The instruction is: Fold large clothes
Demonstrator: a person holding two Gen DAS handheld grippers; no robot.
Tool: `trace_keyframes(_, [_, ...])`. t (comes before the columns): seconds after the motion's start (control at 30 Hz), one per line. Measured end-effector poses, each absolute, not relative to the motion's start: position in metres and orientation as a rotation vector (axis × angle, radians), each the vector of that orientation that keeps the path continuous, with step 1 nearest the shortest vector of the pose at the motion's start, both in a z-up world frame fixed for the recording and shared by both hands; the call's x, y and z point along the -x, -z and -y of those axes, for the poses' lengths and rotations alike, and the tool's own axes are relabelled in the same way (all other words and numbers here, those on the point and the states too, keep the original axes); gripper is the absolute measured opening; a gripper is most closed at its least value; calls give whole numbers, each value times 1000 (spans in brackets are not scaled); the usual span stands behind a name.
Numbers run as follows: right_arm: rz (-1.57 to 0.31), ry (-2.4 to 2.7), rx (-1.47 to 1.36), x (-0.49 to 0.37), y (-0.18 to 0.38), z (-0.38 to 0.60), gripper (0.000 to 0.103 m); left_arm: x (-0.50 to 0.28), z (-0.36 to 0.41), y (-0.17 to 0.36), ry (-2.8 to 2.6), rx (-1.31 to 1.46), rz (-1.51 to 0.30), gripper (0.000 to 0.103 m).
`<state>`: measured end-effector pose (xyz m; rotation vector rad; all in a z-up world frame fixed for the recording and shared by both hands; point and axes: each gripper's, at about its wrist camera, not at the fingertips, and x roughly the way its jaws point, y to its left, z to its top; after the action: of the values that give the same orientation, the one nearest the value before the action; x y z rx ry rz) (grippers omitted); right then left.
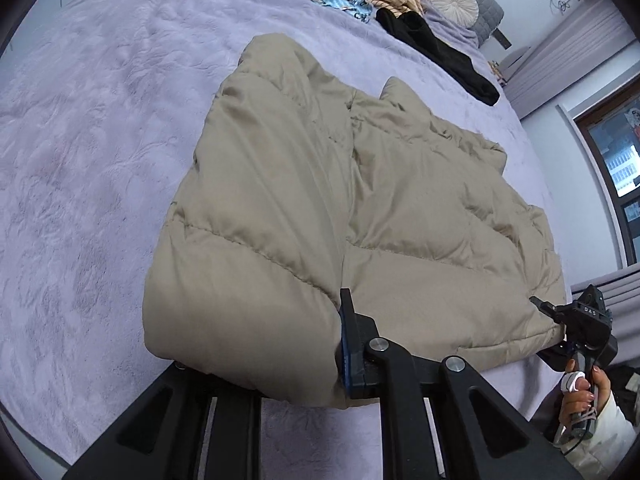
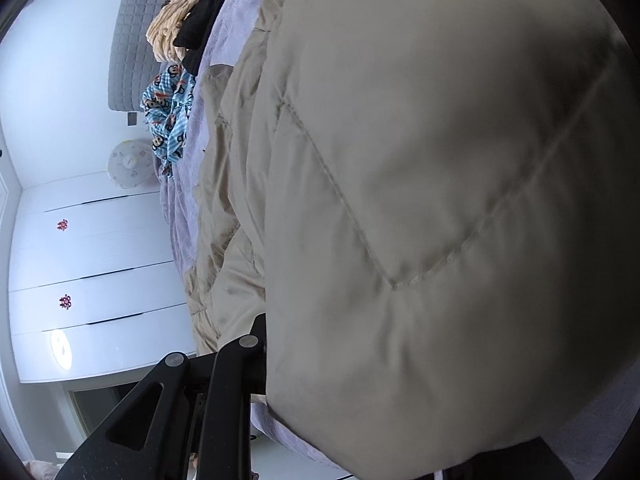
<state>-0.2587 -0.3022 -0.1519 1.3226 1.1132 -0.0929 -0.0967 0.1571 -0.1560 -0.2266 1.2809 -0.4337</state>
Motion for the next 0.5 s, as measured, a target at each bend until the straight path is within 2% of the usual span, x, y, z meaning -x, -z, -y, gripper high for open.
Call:
trace_keyframes(0.03, [-1133,107,-1308,259,152,303,34,98,-159,156,422,222,-1290,21])
trace_keyframes(0.07, [-1158,125,-1279,258,149,303,48,100,-161,154,416,217,-1295,21])
trace_keyframes(0.1, [-1174,132,-1240,261,143,302,56,102,-165,152,415,211,-1298,21])
trace_keyframes(0.27, [-1210,117,-1109,297,116,303,57,111,-193,129,336,154,-1287,21])
trace_keyframes(0.33, [-1216,60,-1076,312,103,302,56,113,-204,116,270,125,-1251,21])
trace_keyframes(0.4, [-1207,-27,-1045,321,89,298,32,115,-213,102,201,95,-1192,21])
trace_keyframes(0.5, [-1175,-111,-981,320,69,292,30,107,-221,91,211,134,-1151,21])
